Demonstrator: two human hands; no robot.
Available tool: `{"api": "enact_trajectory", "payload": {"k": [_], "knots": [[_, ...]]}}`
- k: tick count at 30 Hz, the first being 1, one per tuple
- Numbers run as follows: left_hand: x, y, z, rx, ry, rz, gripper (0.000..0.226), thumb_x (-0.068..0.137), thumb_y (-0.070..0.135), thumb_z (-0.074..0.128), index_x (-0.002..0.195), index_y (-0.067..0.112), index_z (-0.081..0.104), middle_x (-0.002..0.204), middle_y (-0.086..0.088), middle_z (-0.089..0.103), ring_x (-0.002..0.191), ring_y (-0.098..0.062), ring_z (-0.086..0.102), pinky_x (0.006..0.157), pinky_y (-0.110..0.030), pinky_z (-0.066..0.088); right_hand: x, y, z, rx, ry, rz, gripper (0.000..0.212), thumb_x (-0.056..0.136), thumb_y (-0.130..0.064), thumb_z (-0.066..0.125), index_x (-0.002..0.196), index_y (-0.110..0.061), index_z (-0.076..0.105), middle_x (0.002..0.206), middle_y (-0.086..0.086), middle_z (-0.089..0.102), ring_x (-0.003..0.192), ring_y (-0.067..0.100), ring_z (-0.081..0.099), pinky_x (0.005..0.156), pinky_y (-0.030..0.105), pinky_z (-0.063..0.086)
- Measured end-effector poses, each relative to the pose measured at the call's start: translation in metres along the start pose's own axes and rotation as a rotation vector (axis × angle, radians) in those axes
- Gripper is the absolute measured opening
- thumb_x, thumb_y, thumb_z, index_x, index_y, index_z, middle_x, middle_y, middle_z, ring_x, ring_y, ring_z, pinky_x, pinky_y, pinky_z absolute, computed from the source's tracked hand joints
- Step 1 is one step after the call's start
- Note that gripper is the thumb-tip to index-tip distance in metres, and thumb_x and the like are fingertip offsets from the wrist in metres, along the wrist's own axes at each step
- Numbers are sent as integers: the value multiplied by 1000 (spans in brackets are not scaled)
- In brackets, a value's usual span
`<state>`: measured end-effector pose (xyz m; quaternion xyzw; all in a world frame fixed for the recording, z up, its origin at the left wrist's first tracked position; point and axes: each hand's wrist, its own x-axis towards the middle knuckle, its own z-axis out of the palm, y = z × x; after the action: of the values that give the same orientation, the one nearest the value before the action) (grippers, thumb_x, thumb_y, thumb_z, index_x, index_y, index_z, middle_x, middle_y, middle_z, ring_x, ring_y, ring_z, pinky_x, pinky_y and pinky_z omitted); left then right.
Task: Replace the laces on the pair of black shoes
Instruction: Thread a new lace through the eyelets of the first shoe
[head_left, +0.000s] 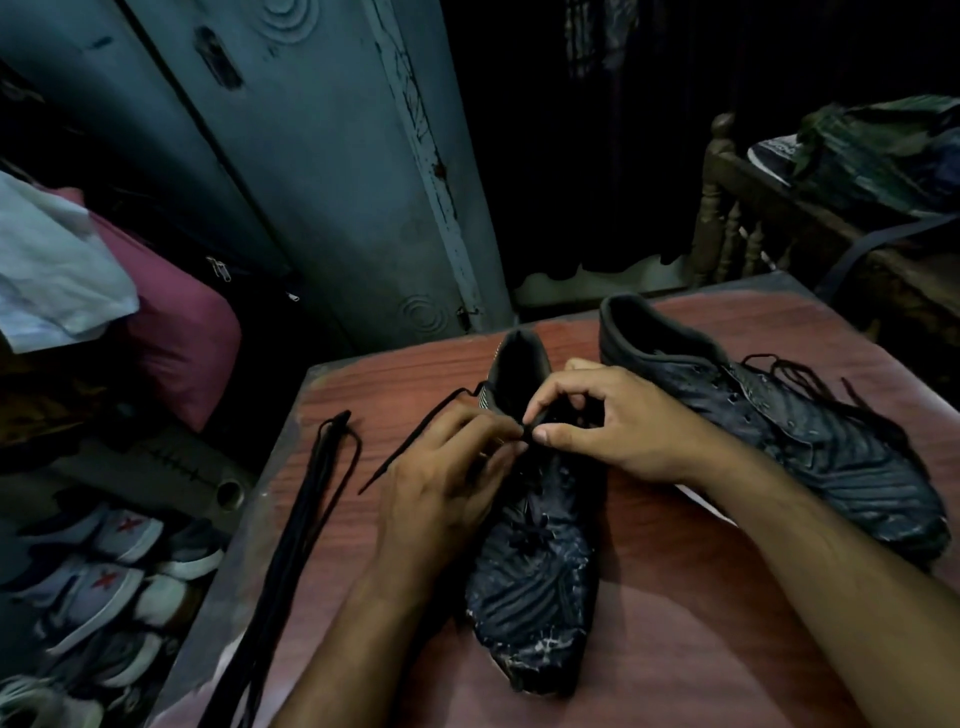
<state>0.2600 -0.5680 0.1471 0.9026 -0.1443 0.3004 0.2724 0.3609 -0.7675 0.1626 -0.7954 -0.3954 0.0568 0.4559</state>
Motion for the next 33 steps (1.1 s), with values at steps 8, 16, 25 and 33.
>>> {"api": "enact_trajectory", "payload": {"k": [8, 16, 25, 33], "knots": [[8, -16, -9, -158, -153, -107, 40, 96, 8, 67, 129, 30, 68, 134, 16, 61, 107, -4, 64, 85, -21, 52, -2, -1, -2, 18, -31, 35, 19, 90, -24, 76, 100, -39, 72, 95, 4, 54, 85, 12, 52, 85, 25, 43], [26, -32, -23, -164, -297, -150, 16, 92, 26, 74, 106, 34, 76, 104, 17, 61, 93, -7, 61, 79, -9, 42, 0, 0, 9, -44, 29, 43, 24, 78, -38, 86, 93, -36, 67, 91, -8, 52, 87, 4, 49, 80, 16, 39], [20, -34, -21, -266, -317, -193, 17, 89, 37, 75, 104, 30, 75, 102, 12, 59, 89, -5, 59, 75, -11, 41, 0, -1, 10, -51, 6, 56, 23, 82, -32, 84, 93, -34, 63, 98, 1, 55, 91, 7, 48, 83, 17, 39], [15, -37, -14, -333, -229, -219, 19, 85, 34, 77, 103, 32, 76, 104, 12, 60, 91, -10, 59, 80, -19, 46, 0, -2, 9, 34, 65, 68, 12, 89, -29, 77, 97, -33, 69, 91, -7, 60, 86, 7, 54, 81, 22, 42]]}}
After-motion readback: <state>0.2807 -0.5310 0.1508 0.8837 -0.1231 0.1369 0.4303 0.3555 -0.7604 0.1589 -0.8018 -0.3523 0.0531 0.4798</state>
